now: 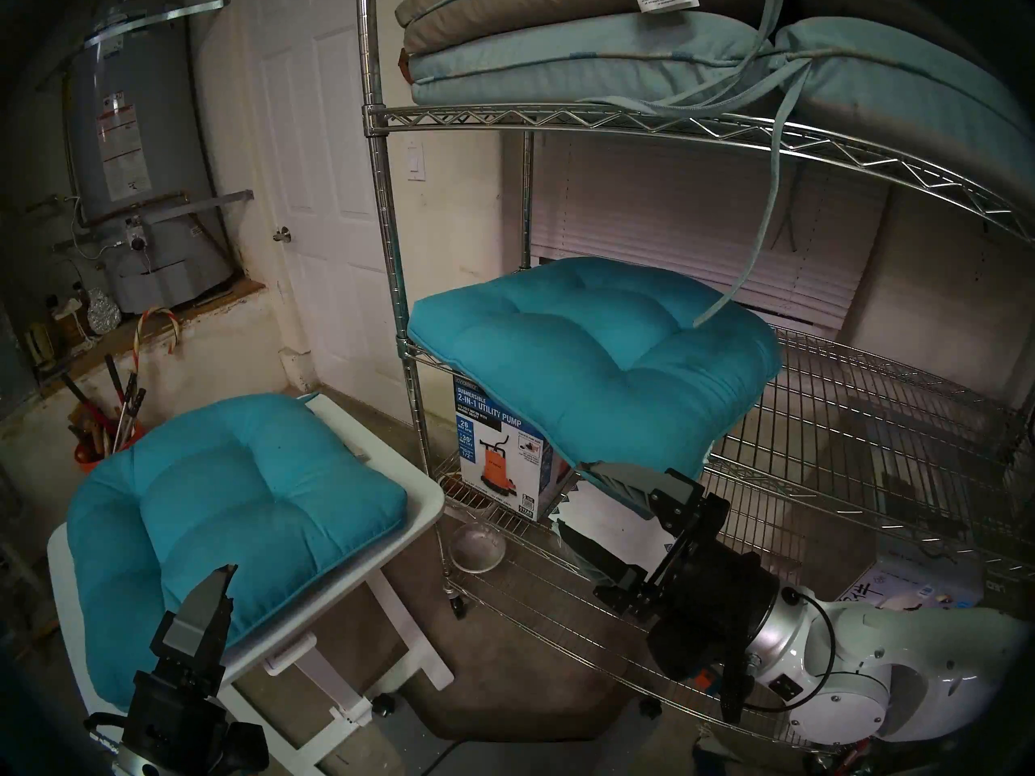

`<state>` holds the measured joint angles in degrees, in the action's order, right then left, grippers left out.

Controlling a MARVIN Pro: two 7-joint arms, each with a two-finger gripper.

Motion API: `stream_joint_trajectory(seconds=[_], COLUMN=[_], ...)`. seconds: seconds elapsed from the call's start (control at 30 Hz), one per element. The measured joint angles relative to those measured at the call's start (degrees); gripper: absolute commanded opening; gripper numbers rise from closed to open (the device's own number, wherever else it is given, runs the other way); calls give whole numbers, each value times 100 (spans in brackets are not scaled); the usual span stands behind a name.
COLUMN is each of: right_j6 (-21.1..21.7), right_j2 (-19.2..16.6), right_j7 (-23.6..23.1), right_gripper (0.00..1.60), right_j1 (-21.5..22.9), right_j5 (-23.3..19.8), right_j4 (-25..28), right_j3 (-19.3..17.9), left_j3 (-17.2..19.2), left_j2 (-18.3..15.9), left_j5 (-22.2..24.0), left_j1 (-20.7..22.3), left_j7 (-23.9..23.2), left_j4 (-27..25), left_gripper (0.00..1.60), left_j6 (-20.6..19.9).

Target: Take cushion off the shelf

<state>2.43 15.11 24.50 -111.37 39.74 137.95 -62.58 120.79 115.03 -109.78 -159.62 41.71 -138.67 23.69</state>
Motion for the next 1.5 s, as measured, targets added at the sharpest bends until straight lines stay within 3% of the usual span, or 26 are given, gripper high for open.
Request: stream_joint_trajectory(seconds=[0.67,1.2,1.23,1.27,1.5], right_j6=[-404,-411,-410,-410,-443], right_j2=[395,59,26,-8,-281], right_j7=[-388,-141,-113,-84,173], right_gripper=[160,160,68,2,0], right_j1=[408,283,259,232,18], right_j5=[-131,-448,-475,-503,-698], right_j4=[-793,-715,-717,-719,-747], right_j3=[-86,-505,-529,-551,-700], left_j3=[120,58,46,37,-21], left_j2=[0,0,0,0,0], left_j5=[194,240,241,241,266], left_j1=[-67,-52,-52,-52,-66], left_j7=[-59,-171,-173,-174,-157], left_j4=[0,-2,-2,-2,-3], left_gripper=[160,160,160,160,160], left_j6=[-147,-159,-160,-162,-166])
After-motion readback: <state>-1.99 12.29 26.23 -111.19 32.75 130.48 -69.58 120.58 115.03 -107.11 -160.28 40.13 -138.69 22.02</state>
